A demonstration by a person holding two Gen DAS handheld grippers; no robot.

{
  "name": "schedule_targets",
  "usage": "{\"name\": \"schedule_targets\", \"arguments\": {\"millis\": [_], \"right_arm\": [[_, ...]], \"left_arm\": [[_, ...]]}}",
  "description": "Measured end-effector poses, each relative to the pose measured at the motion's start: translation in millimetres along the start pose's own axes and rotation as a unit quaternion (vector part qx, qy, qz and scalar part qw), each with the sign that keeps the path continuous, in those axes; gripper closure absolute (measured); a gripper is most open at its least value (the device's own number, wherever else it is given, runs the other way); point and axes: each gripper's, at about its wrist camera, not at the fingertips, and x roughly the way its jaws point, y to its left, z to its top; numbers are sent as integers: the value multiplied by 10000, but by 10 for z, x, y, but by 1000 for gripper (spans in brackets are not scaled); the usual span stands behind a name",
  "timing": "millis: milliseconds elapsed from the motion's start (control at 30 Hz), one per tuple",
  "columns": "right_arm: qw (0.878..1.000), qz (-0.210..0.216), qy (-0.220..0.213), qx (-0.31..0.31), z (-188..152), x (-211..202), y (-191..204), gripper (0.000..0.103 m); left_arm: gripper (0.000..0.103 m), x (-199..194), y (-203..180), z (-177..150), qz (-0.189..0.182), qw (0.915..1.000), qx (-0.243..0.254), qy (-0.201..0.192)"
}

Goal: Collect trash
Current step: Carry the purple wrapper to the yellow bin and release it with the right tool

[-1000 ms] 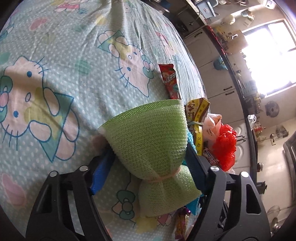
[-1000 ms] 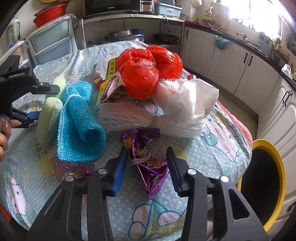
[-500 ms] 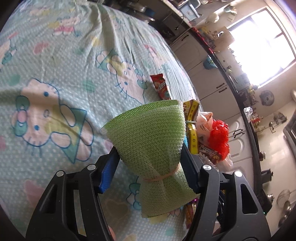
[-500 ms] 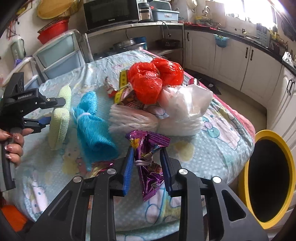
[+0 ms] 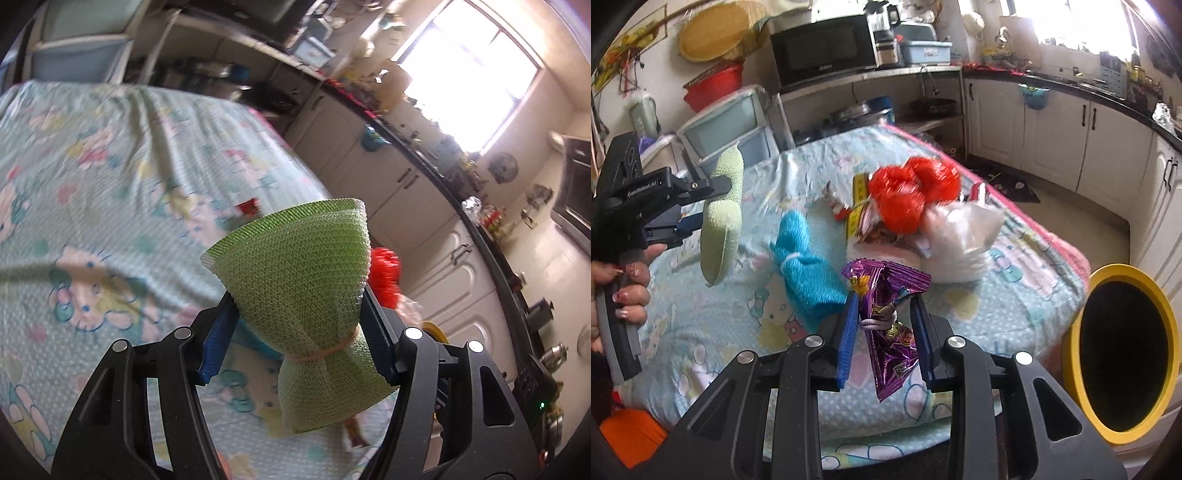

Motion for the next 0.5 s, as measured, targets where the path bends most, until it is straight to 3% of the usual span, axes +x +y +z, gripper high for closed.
{"name": "schedule_targets", "arguments": {"millis": [500], "right_arm": [[9949, -559, -562, 621, 92, -485, -536, 76]], "left_arm": [[48, 281, -919, -18, -610, 9945, 854, -2]]}}
